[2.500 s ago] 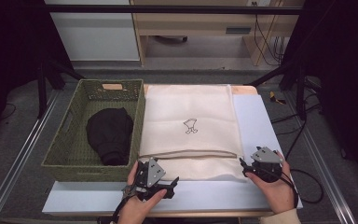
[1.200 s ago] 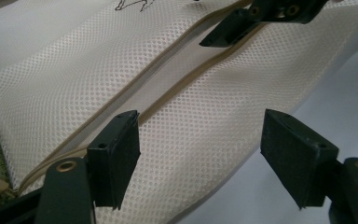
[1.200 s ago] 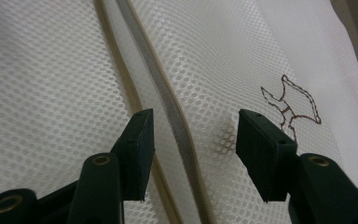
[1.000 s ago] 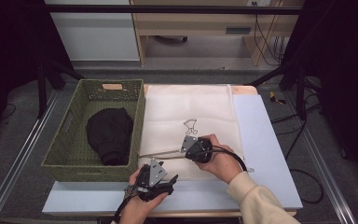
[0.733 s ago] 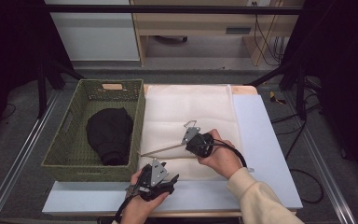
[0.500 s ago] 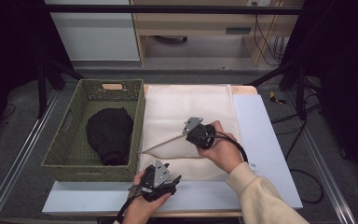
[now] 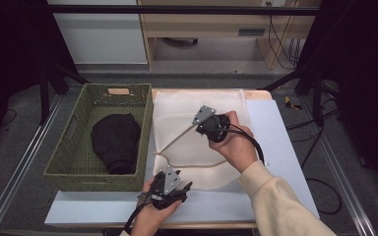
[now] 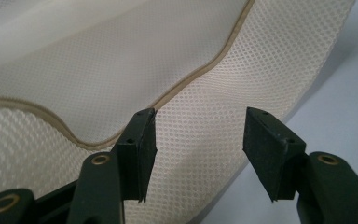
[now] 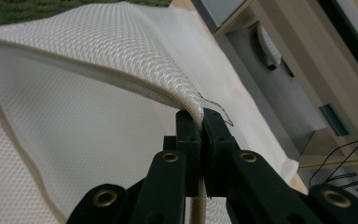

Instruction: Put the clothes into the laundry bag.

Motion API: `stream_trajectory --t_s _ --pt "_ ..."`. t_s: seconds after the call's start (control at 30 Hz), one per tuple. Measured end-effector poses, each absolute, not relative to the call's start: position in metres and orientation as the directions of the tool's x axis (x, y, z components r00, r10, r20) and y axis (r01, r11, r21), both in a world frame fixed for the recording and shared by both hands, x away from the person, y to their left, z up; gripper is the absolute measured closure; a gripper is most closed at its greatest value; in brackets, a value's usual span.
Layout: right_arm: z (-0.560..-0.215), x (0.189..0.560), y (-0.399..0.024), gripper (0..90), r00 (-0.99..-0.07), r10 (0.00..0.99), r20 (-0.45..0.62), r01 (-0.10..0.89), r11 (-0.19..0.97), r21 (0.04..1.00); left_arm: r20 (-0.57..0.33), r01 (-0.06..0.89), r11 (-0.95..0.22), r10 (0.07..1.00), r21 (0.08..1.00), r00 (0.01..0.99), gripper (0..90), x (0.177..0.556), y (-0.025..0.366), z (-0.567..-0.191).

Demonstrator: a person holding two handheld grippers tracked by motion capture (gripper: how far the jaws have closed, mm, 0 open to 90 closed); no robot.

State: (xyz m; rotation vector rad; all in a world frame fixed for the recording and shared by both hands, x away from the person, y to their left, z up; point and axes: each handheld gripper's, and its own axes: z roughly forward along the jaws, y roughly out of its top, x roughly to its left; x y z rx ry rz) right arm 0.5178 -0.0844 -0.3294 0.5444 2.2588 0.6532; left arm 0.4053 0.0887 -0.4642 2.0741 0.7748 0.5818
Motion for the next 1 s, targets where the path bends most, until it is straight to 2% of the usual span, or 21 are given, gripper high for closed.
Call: stream_trajectory --t_s 0.37,0.73,0.83,1.0 --pt "-0.309 0.521 -0.079 86.9 -0.614 0.565 -0.552 0.154 0.770 0.619 0.116 0.322 -0.462 0.699 0.826 0.706 44.6 0.407 0.089 -0.464" --pt "-0.311 0.521 -0.079 86.9 -0.638 0.544 -0.546 0.141 0.779 0.611 0.111 0.316 -0.460 0.692 0.829 0.714 43.6 0.406 0.089 -0.460" --pt "-0.312 0.521 -0.080 86.9 -0.652 0.541 -0.531 0.135 0.772 0.621 0.105 0.309 -0.451 0.687 0.837 0.719 41.6 0.403 0.089 -0.453" --pt "-0.313 0.517 -0.081 86.9 -0.680 0.539 -0.497 0.132 0.756 0.641 0.100 0.288 -0.436 0.678 0.853 0.729 32.4 0.393 0.090 -0.429"
